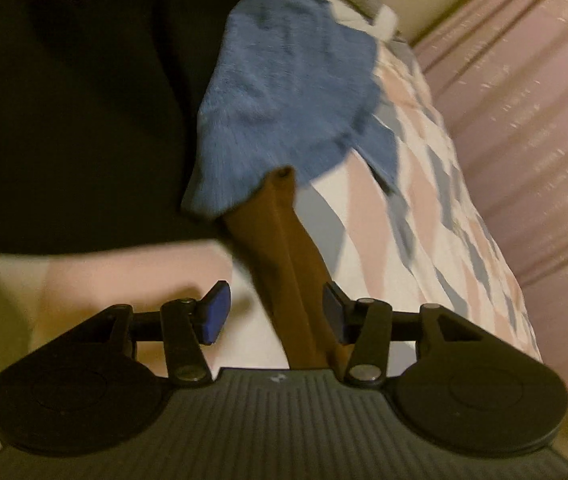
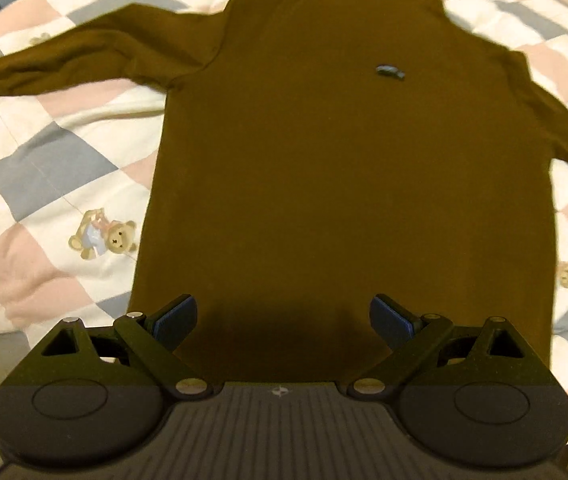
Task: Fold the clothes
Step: 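Grasp a sleeve cuff with the left gripper and fold it across the shirt body, then grasp the other sleeve cuff with the right gripper and fold it across the body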
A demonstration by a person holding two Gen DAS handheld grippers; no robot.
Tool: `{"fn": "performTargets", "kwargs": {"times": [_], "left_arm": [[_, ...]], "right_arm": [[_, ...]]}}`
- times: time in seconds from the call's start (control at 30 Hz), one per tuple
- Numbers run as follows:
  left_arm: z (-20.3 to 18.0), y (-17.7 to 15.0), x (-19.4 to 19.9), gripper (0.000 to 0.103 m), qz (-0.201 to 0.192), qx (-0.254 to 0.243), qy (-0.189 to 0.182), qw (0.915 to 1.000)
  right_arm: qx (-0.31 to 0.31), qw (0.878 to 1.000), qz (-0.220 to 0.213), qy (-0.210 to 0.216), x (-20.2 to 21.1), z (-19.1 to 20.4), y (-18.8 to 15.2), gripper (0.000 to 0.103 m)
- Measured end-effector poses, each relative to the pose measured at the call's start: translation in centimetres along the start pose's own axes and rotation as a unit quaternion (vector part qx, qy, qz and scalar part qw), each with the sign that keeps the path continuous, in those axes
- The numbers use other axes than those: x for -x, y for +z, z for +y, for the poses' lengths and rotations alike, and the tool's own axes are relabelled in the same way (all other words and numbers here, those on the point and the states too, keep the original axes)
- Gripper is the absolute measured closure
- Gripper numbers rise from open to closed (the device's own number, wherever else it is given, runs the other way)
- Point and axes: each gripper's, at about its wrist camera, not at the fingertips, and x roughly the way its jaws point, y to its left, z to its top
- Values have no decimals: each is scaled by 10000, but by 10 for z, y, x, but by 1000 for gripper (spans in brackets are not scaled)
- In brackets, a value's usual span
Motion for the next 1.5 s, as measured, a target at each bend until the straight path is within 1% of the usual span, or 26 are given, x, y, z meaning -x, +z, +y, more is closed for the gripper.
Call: {"fn": "performTargets", "kwargs": {"times": [0.13, 0.2, 0.23, 0.27, 0.3, 0.33, 0.4, 0.43, 0.5, 0.57, 0.63, 0.7, 0.73, 0.8, 0.83, 0.9, 0.93, 1.03, 1.07, 1.13, 1.17, 1.27, 1.3, 1.33, 1.43, 1.5], "left_arm": [[4, 12, -23, 57, -84, 262, 105, 9996], [5, 14, -36, 63, -13, 249, 233, 9994], [5, 13, -40, 70, 20, 246, 237, 9994], [4, 12, -43, 94, 42, 196, 246, 9995], [1, 9, -43, 99, 46, 77, 235, 9997], [-7, 5, -38, 99, -28, -124, 230, 9997], [-35, -10, -21, 99, -210, -813, 93, 9964], [-54, -23, -9, 99, -267, -1180, -81, 9926], [-97, -55, 20, 99, -320, -1870, -576, 9801], [-142, -105, 55, 99, -212, -2419, -1309, 9612], [-182, -167, 86, 99, 74, -2881, -1991, 9366], [-217, -248, 109, 94, 536, -3302, -2602, 9057], [-227, -283, 113, 91, 798, -3452, -2747, 8939], [-240, -365, 108, 72, 1513, -3758, -2759, 8716], [-240, -400, 103, 70, 1828, -3934, -2578, 8634], [-232, -456, 93, 75, 2349, -4222, -2128, 8493], [-223, -471, 92, 75, 2470, -4267, -1989, 8470], [-199, -494, 98, 75, 2525, -4406, -1661, 8453], [-193, -493, 99, 75, 2456, -4469, -1521, 8467], [-187, -485, 102, 75, 2281, -4475, -1323, 8545], [-186, -479, 102, 75, 2176, -4455, -1241, 8595], [-186, -462, 100, 75, 1866, -4439, -1031, 8703], [-186, -457, 99, 75, 1788, -4424, -964, 8735], [-185, -452, 99, 75, 1740, -4394, -910, 8765], [-181, -440, 98, 75, 1645, -4300, -773, 8844], [-177, -438, 101, 75, 1635, -4230, -709, 8884]], "right_arm": [[-29, 9999, 150, -9, -14, 6, 13, 8], [-68, 9998, 199, -22, -19, 6, 18, 8], [-78, 9997, 211, -21, -21, 5, 20, 8], [-79, 9997, 215, -13, -23, 4, 21, 8], [-77, 9997, 212, -2, -24, 3, 23, 8], [-77, 9998, 203, 13, -25, 1, 24, 8], [-103, 9998, 153, 48, -26, -7, 26, 8], [-139, 9998, 110, 65, -25, -13, 28, 8], [-227, 9997, 19, 94, -23, -27, 31, 9], [-420, 9990, -101, 125, -18, -50, 35, 10], [-638, 9975, -262, 158, -12, -78, 40, 11], [-906, 9945, -480, 203, -4, -113, 45, 12], [-1048, 9924, -597, 237, 1, -132, 46, 13], [-1360, 9866, -844, 316, 12, -176, 47, 13], [-1519, 9831, -949, 369, 16, -199, 45, 13], [-1795, 9760, -1125, 508, 21, -239, 41, 18], [-1934, 9718, -1195, 629, 20, -258, 38, 20], [-2310, 9542, -1418, 1266, 14, -305, 31, 35], [-2386, 9469, -1471, 1572, 9, -315, 31, 39], [-2526, 9304, -1474, 2208, -5, -328, 35, 48], [-2612, 9190, -1432, 2584, -15, -330, 40, 57], [-2988, 8696, -1093, 3775, -57, -322, 57, 59], [-3137, 8572, -954, 3970, -69, -318, 62, 59], [-3269, 8496, -807, 4059, -82, -311, 67, 59], [-3604, 8432, -426, 3967, -111, -296, 74, 57], [-3834, 8361, -336, 3910, -124, -289, 73, 57]]}}
